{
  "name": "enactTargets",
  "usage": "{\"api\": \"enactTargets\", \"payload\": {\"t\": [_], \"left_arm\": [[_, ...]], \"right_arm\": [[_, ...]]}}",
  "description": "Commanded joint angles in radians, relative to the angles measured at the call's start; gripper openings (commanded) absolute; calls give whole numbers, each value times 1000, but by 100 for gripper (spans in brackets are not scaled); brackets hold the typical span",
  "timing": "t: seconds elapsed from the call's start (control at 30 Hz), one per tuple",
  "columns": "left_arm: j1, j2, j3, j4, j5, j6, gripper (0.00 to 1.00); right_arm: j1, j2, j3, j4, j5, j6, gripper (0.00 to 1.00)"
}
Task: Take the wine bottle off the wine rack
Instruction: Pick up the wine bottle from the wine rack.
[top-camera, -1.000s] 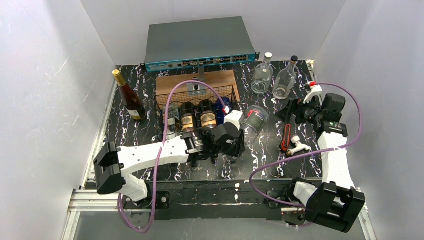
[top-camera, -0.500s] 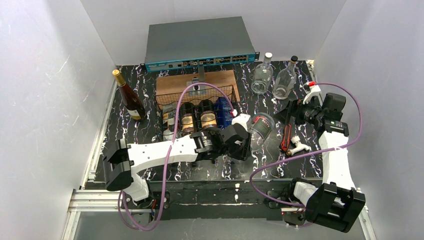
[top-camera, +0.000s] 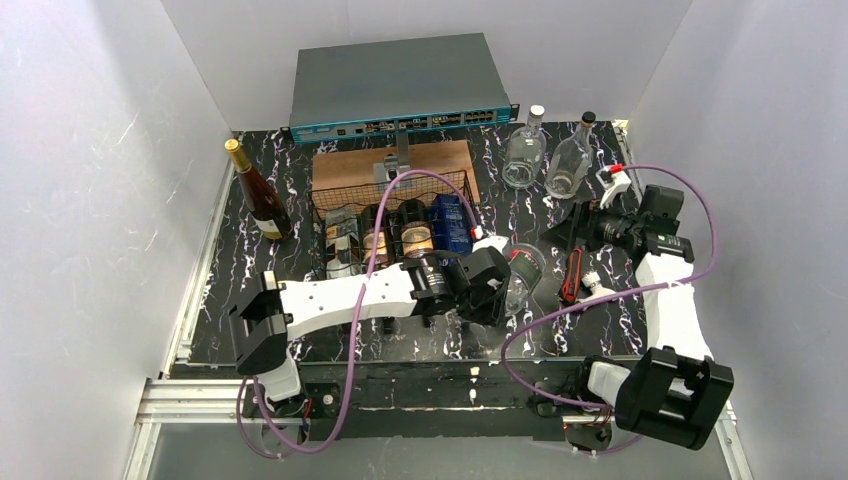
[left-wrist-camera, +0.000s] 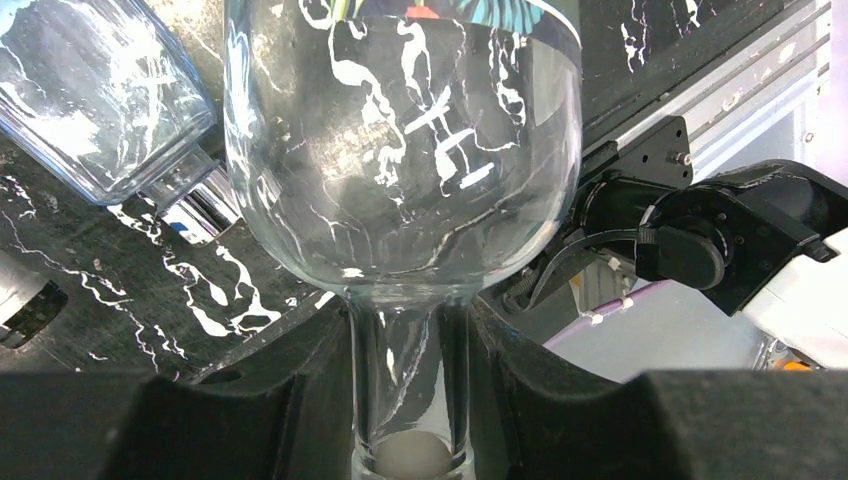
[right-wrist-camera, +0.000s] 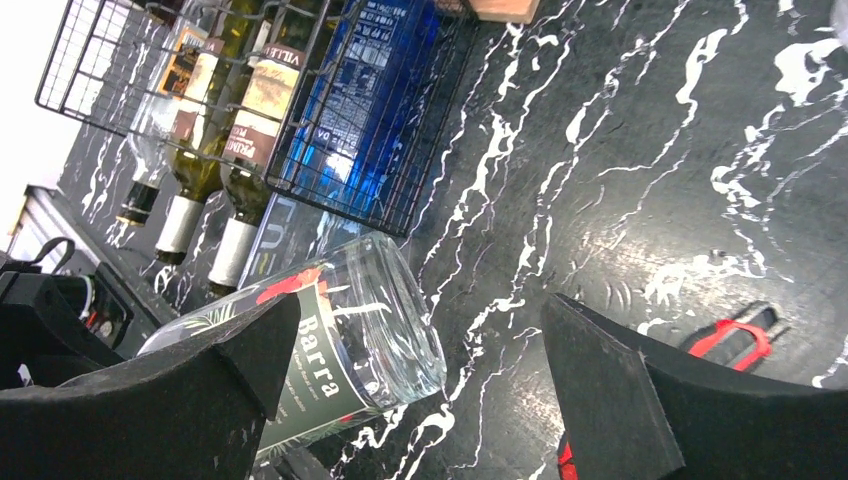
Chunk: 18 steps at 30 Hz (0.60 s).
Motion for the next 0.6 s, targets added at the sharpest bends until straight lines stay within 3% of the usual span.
{"api": "enactTargets", "payload": {"t": [0.0, 0.57], "left_arm": [[-7, -30, 123, 82, -6, -12, 0], [-8, 32, 167, 10, -14, -47, 0]], "right_arm": [[39, 37, -22, 16, -43, -15, 100], [212, 146, -77, 63, 74, -26, 100]]}}
